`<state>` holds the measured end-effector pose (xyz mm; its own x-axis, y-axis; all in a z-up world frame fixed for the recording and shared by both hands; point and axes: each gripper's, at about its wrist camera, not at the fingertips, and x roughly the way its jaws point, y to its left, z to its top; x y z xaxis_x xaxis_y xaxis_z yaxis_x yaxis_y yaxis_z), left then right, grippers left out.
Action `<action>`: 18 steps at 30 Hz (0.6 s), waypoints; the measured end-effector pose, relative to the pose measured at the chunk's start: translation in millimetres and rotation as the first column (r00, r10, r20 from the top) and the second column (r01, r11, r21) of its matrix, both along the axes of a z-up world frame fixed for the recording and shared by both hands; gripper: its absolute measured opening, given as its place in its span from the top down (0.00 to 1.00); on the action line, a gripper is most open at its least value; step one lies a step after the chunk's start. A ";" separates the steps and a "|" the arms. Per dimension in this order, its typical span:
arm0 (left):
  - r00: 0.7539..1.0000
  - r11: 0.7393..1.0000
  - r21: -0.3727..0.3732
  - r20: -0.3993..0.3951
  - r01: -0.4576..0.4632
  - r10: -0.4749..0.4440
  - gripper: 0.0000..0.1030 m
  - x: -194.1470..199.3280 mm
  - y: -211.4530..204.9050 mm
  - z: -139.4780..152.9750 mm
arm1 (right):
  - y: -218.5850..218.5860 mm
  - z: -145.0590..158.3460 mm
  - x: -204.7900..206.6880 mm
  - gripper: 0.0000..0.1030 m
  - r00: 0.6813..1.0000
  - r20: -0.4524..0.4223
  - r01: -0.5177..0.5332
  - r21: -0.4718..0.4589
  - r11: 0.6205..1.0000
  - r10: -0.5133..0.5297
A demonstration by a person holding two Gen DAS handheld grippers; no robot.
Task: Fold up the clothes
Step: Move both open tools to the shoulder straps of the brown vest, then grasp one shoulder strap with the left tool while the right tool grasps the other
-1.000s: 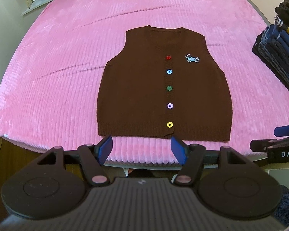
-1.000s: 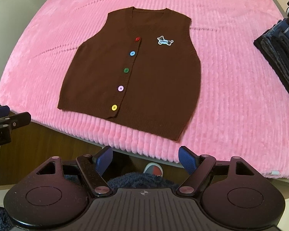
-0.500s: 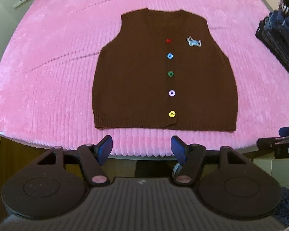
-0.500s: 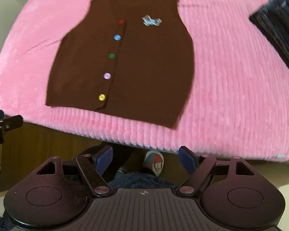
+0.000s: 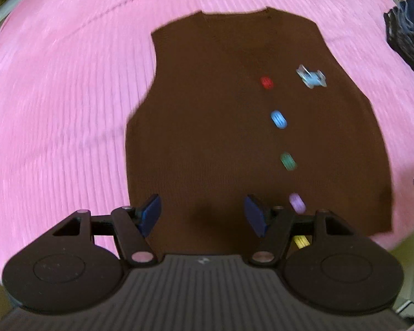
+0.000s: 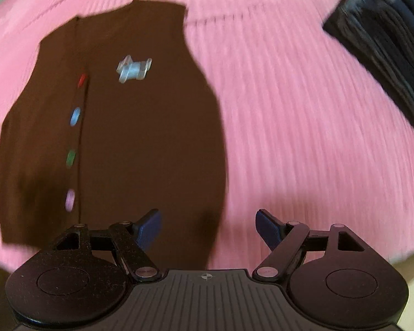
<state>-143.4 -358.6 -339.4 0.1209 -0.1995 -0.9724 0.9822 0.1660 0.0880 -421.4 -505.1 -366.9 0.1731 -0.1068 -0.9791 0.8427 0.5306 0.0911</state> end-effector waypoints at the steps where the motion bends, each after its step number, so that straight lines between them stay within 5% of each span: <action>1: 1.000 1.000 -0.016 0.005 0.027 -0.027 0.39 12.8 -16.9 -9.1 | -15.5 -5.6 9.7 0.24 1.000 0.018 -0.010 -0.018 1.000 0.010; 10: 0.964 0.949 -0.166 0.043 0.266 -0.263 0.40 105.2 -168.0 -76.7 | -152.6 -52.5 100.4 0.24 0.976 0.167 -0.101 -0.201 0.974 0.136; 18: 0.925 0.901 -0.235 -0.026 0.364 -0.380 0.40 149.1 -244.5 -112.0 | -225.5 -83.7 158.3 0.25 0.953 0.175 -0.201 -0.251 0.947 0.248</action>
